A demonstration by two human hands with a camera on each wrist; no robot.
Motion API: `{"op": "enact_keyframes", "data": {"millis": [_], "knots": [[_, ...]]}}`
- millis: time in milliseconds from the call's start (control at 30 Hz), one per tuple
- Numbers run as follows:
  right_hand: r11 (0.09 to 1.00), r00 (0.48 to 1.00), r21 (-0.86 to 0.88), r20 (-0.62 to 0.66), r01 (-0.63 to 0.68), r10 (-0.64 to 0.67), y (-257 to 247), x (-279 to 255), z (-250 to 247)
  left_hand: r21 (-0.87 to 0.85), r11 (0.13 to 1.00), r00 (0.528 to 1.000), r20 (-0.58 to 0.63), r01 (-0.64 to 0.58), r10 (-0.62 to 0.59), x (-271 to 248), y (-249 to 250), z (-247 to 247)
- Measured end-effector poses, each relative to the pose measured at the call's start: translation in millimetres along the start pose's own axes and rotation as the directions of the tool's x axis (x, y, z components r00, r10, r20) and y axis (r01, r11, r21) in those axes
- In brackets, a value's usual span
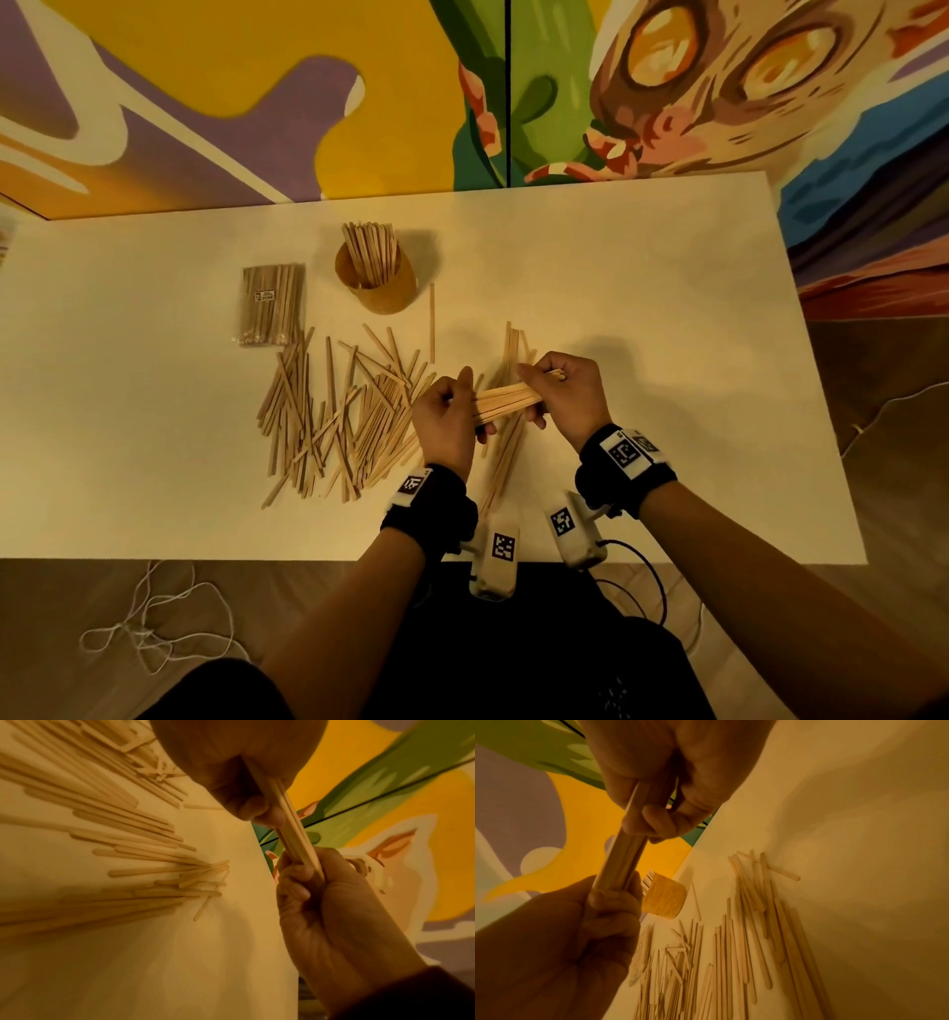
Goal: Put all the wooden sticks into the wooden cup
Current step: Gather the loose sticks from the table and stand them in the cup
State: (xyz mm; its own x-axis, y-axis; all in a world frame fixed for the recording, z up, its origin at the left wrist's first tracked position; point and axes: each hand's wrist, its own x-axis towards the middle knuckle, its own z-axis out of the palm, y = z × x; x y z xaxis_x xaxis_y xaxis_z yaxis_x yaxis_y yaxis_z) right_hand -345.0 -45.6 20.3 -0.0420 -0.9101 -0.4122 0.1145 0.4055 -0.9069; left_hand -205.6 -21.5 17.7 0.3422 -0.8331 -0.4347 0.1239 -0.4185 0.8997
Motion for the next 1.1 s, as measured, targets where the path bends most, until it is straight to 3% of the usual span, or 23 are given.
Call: {"op": "enact_keyframes", "data": {"millis": [167,267,367,433,467,500,567,633,700,833,900,1033,1100], "knots": [[1.000,1.000,0.019,0.006,0.003,-0.003,-2,-1,-2,0.172,0.972,0.984,0.106,-0.159,0.142,-6,2,-6],[1.000,1.000,0.002,-0.009,-0.016,0.016,-5,1,-4,0.358,0.868,0.934,0.224,-0.345,0.279,-6,3,-17],[0.998,0.999,-0.043,-0.003,-0.054,0.053,-8,5,-7,0.569,0.602,0.822,0.467,-0.561,0.325,-1,8,-28],[0.987,0.996,-0.141,0.044,-0.072,0.079,-12,8,-6,0.691,0.341,0.767,0.609,-0.638,0.201,0,15,-29],[0.975,0.992,-0.208,0.088,-0.072,0.092,-14,9,-4,0.712,0.285,0.756,0.650,-0.641,0.075,0,17,-27],[0.962,0.985,-0.267,0.138,-0.063,0.103,-17,8,-1,0.717,0.334,0.745,0.664,-0.612,-0.060,1,20,-25],[0.942,0.968,-0.332,0.217,-0.045,0.123,-22,8,4,0.674,0.609,0.710,0.661,-0.418,-0.244,2,23,-21],[0.943,0.960,-0.331,0.255,-0.030,0.120,-27,8,6,0.592,0.778,0.687,0.656,-0.212,-0.312,0,30,-23],[0.953,0.958,-0.303,0.272,-0.006,0.093,-32,8,9,0.490,0.870,0.663,0.672,-0.062,-0.331,-6,35,-26],[0.955,0.964,-0.294,0.262,0.035,0.045,-35,8,20,0.377,0.923,0.684,0.655,0.071,-0.320,-16,33,-32],[0.925,0.957,-0.363,0.289,0.114,-0.004,-35,9,26,0.368,0.922,0.671,0.655,0.120,-0.348,-19,31,-36],[0.800,0.877,-0.503,0.476,0.326,-0.058,-39,3,43,0.364,0.900,0.603,0.671,0.240,-0.432,-18,37,-43],[0.752,0.837,-0.522,0.543,0.402,-0.070,-42,1,52,0.349,0.885,0.515,0.721,0.307,-0.463,-14,50,-48]]}}
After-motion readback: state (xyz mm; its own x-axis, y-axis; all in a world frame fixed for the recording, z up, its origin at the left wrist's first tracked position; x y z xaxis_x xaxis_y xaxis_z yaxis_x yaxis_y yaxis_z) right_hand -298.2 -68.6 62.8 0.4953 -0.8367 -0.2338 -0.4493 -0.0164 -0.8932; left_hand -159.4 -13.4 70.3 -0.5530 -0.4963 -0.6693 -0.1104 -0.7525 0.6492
